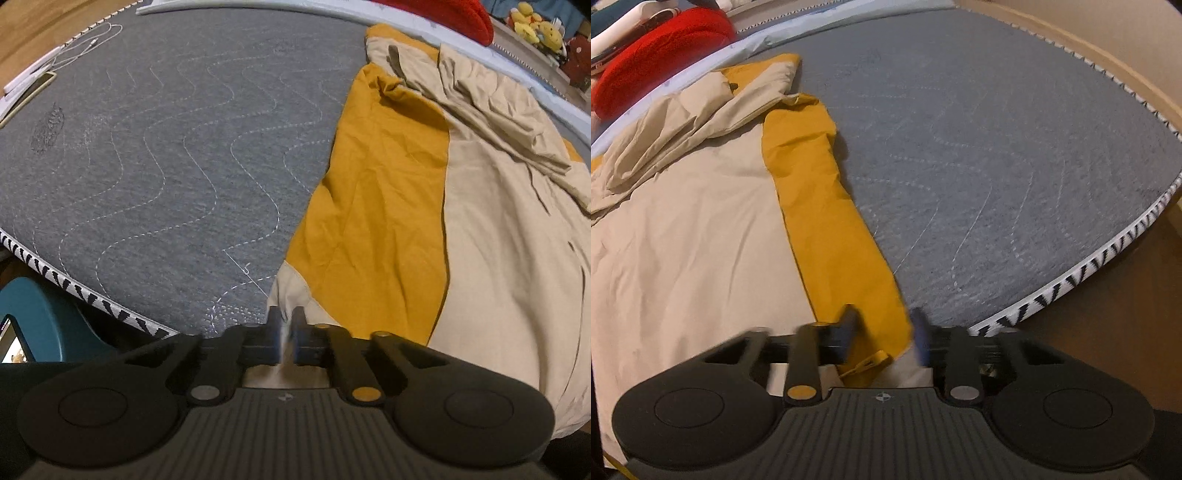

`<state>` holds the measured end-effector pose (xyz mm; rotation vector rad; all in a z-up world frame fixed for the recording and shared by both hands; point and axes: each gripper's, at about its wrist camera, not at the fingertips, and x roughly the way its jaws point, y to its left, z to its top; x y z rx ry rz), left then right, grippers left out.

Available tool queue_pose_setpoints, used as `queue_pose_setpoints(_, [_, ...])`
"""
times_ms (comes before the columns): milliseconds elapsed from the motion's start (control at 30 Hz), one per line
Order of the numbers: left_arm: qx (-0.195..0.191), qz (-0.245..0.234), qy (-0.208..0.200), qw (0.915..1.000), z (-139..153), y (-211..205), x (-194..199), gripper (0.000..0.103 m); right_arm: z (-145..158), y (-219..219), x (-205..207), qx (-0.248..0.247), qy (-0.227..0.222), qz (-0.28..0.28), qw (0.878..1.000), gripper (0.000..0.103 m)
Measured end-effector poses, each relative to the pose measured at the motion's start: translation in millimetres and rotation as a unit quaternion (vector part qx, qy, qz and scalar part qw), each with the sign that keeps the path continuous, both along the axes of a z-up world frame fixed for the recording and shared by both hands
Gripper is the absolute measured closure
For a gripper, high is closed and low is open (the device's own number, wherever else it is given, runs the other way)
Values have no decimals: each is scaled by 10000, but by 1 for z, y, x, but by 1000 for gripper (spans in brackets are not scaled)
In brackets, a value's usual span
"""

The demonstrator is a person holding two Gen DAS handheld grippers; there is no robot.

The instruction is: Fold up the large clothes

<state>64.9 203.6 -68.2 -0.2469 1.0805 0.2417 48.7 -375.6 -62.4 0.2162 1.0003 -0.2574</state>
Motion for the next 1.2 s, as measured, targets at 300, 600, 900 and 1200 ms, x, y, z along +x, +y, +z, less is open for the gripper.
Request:
queue_pose_setpoints(300, [-414,127,-89,9990,13,5,-12,100,22,3,-12,89,-358,49,9993,96])
queue_pose_setpoints(600, [-598,365,68,9975,-1,10,-2,80,-1,-6,-5,262,40,-264,9993,74])
queue_pose_setpoints(900, [-274,156,-119,9994,10,2,-7,100,13,4,-9,-43,-189,58,9998,97])
queue_pose_setpoints(1200, [-336,91,101,9993,-1,-1,-4,95,2,9,-8,5,230,32,9997,81])
